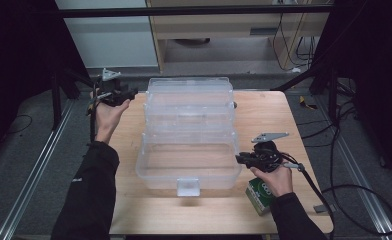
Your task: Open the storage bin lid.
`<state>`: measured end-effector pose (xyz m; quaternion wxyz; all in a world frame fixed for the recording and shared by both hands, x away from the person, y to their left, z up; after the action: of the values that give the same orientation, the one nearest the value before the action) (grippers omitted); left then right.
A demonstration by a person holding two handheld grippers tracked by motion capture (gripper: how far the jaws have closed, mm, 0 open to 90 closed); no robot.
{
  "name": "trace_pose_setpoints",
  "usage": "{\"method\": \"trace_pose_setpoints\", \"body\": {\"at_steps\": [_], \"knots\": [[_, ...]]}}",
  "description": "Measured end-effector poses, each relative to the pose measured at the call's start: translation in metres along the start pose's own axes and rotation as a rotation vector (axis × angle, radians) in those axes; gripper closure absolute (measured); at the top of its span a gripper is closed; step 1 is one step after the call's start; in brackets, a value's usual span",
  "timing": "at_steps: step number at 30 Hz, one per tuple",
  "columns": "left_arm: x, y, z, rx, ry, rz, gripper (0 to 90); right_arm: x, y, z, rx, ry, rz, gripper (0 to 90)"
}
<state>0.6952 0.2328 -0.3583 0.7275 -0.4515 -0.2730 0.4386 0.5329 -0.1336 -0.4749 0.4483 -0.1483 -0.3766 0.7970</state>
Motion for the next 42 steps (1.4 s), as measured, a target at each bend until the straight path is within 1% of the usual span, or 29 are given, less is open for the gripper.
{"method": "trace_pose_setpoints", "body": {"at_steps": [1, 4, 7, 10, 13, 15, 16, 19, 20, 21, 23, 25, 28, 30, 32, 35, 37, 39, 42], "knots": [[-0.002, 0.003, 0.006, -0.007, 0.009, 0.004, 55.1, 0.000, 0.000, 0.000, 0.000, 0.001, 0.003, 75.4], [-0.007, 0.014, 0.023, -0.008, 0.025, -0.006, 53.7, 0.000, 0.000, 0.000, 0.000, -0.001, 0.001, 75.3], [-0.015, 0.025, 0.038, -0.006, 0.069, 0.002, 53.1, 0.000, 0.000, 0.000, 0.002, -0.004, 0.000, 75.2], [-0.025, 0.036, 0.052, 0.000, 0.094, -0.011, 52.8, 0.000, 0.000, 0.000, 0.002, -0.003, 0.000, 75.3], [-0.035, 0.046, 0.064, 0.009, 0.107, -0.026, 52.4, -0.001, 0.000, 0.000, 0.002, -0.004, 0.002, 75.2], [-0.044, 0.054, 0.070, 0.009, 0.130, -0.017, 52.5, 0.000, 0.000, 0.000, 0.000, -0.001, 0.003, 75.2], [-0.048, 0.059, 0.073, 0.012, 0.139, -0.020, 52.5, 0.000, 0.000, 0.000, 0.003, 0.001, 0.004, 75.3], [-0.057, 0.077, 0.080, 0.040, 0.156, -0.034, 53.0, 0.000, 0.000, 0.000, 0.003, 0.000, 0.000, 75.3], [-0.059, 0.083, 0.081, 0.056, 0.158, -0.041, 53.2, 0.000, 0.000, 0.000, 0.001, 0.001, 0.002, 75.3], [-0.061, 0.088, 0.082, 0.063, 0.156, -0.044, 53.5, 0.000, 0.000, 0.000, 0.002, 0.001, 0.001, 75.3], [-0.065, 0.098, 0.083, 0.084, 0.151, -0.064, 53.9, 0.000, 0.000, 0.000, 0.002, 0.001, 0.001, 75.3], [-0.069, 0.107, 0.082, 0.095, 0.153, -0.071, 54.0, 0.000, 0.000, 0.000, -0.002, 0.003, 0.004, 75.3], [-0.075, 0.122, 0.078, 0.126, 0.165, -0.070, 54.1, 0.000, 0.000, 0.000, -0.002, 0.004, 0.004, 75.3], [-0.078, 0.131, 0.075, 0.147, 0.181, -0.056, 54.9, 0.000, 0.000, 0.000, -0.003, 0.005, 0.004, 75.3], [-0.081, 0.139, 0.073, 0.173, 0.192, -0.057, 55.4, 0.000, 0.000, 0.000, -0.004, 0.006, 0.003, 75.3], [-0.085, 0.147, 0.072, 0.189, 0.212, -0.050, 57.2, 0.000, 0.000, 0.000, -0.009, 0.011, 0.005, 75.3], [-0.087, 0.153, 0.069, 0.206, 0.216, -0.059, 58.3, 0.000, 0.000, 0.000, -0.009, 0.011, 0.006, 75.3], [-0.089, 0.158, 0.067, 0.223, 0.225, -0.057, 59.3, 0.000, 0.000, 0.000, -0.009, 0.011, 0.007, 75.3], [-0.092, 0.163, 0.063, 0.235, 0.233, -0.060, 61.4, 0.000, 0.000, 0.000, -0.010, 0.012, 0.006, 75.4]]}}
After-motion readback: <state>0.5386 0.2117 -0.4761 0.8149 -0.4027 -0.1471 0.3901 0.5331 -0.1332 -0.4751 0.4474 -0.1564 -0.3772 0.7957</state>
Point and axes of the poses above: each handheld gripper's, and its own axes: z roughly backward along the jaws, y roughly out of its underside, x roughly to its left, the point moved 10 cm from there along -z, roughly forward along the jaws, and after that the axes turned 7 degrees about y, right-handed, at the moved point
